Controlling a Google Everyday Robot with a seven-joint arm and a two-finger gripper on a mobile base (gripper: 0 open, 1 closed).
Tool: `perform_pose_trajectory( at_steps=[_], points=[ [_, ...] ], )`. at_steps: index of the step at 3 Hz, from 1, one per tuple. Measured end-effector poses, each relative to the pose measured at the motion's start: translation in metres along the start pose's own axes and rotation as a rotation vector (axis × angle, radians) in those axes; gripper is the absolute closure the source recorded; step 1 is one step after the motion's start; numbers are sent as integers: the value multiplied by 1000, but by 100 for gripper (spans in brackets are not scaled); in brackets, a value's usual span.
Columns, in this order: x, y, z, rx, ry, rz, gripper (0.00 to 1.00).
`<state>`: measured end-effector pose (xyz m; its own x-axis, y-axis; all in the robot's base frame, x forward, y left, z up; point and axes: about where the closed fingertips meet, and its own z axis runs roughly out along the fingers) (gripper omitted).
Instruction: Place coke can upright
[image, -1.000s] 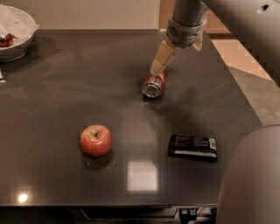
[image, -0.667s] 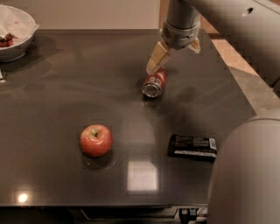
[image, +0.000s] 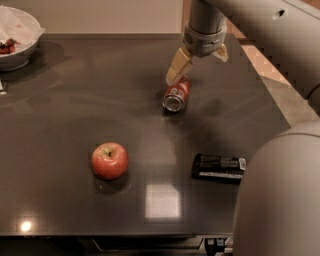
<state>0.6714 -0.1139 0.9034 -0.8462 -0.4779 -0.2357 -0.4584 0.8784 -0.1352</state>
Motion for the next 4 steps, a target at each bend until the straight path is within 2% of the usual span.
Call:
perform_pose_trajectory(
  at_steps=[3, 4],
  points=[
    [-27, 11, 18, -40, 52, 262, 0],
    [-28, 15, 32, -49, 87, 352, 0]
  ],
)
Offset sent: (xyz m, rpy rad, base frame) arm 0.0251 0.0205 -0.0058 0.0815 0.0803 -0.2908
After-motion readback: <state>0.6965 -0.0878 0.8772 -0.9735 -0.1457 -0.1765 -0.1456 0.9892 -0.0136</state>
